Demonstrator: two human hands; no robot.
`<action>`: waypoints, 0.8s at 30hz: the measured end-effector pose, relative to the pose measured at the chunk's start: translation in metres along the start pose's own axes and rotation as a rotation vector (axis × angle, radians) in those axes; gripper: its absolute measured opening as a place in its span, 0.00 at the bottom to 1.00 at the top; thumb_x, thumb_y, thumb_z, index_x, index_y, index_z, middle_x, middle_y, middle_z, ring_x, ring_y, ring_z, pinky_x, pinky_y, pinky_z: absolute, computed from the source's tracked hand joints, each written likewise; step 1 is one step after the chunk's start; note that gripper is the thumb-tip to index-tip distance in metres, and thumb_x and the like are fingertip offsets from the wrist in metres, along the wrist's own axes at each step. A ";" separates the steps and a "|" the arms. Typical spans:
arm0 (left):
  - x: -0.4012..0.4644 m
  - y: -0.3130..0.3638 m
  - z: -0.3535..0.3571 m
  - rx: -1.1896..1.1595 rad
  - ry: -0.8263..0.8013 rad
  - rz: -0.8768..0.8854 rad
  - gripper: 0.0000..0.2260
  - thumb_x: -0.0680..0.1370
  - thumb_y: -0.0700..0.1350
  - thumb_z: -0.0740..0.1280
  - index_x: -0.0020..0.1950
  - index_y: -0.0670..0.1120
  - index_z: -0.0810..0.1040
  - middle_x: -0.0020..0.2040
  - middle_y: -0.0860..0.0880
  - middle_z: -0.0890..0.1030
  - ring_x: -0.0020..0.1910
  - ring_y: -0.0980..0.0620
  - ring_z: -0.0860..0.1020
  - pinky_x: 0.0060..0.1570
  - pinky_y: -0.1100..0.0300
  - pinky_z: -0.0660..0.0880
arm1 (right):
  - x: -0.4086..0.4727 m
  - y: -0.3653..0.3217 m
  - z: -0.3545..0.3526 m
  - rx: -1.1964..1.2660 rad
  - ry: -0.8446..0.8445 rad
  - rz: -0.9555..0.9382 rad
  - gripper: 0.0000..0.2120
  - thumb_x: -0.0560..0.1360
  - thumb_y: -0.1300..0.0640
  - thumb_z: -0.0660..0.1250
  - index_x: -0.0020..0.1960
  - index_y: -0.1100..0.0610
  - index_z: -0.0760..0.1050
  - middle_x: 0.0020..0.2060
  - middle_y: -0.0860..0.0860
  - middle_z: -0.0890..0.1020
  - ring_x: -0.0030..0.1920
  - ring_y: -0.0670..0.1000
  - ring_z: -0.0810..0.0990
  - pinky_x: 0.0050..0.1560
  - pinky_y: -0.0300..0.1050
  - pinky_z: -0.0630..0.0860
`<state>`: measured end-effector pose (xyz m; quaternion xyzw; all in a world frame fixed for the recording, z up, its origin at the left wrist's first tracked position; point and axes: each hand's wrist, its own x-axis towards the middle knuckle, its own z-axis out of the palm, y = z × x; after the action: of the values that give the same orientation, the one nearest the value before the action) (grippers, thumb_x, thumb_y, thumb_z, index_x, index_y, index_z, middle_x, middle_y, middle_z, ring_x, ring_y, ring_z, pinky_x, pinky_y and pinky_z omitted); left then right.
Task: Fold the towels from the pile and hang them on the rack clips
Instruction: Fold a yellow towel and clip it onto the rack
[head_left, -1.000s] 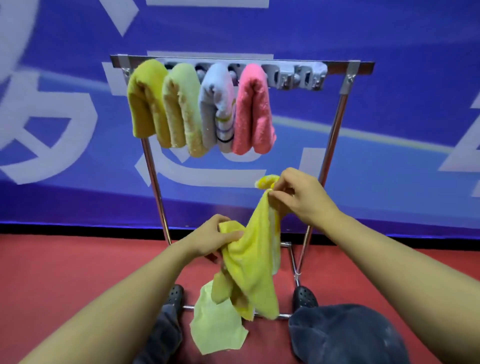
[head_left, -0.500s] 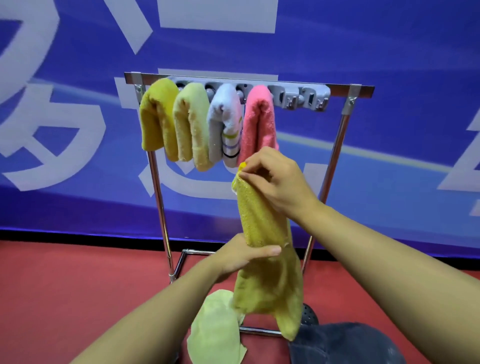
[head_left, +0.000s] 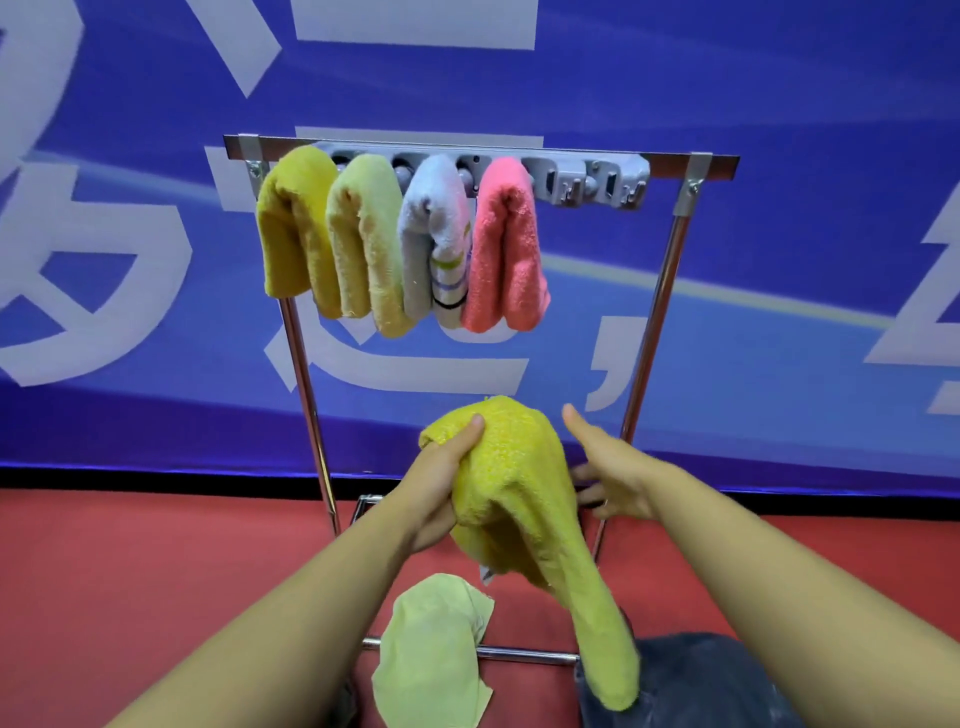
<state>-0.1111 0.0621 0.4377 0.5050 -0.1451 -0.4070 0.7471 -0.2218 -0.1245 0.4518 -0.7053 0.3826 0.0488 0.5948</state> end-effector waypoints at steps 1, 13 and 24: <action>-0.002 0.002 -0.001 -0.019 -0.011 -0.034 0.19 0.83 0.52 0.65 0.69 0.42 0.76 0.61 0.40 0.84 0.60 0.42 0.83 0.60 0.47 0.78 | -0.002 0.012 0.002 0.065 -0.091 0.033 0.53 0.65 0.15 0.52 0.76 0.51 0.65 0.66 0.58 0.80 0.64 0.62 0.79 0.69 0.57 0.69; -0.001 0.021 -0.038 0.036 0.150 -0.011 0.27 0.79 0.57 0.70 0.72 0.44 0.72 0.61 0.40 0.84 0.59 0.40 0.84 0.56 0.44 0.80 | 0.005 0.021 0.047 0.852 -0.126 -0.398 0.30 0.77 0.61 0.69 0.76 0.47 0.65 0.51 0.55 0.87 0.47 0.52 0.86 0.50 0.50 0.80; -0.004 0.053 -0.060 0.233 0.236 -0.009 0.16 0.80 0.49 0.70 0.62 0.39 0.82 0.53 0.38 0.86 0.44 0.43 0.85 0.46 0.51 0.82 | 0.011 0.001 0.013 0.460 0.225 -0.585 0.09 0.74 0.60 0.75 0.54 0.57 0.85 0.47 0.53 0.88 0.47 0.46 0.84 0.56 0.39 0.76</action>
<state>-0.0512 0.1122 0.4583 0.6333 -0.1002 -0.3286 0.6935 -0.2097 -0.1188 0.4416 -0.6336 0.2293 -0.2878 0.6806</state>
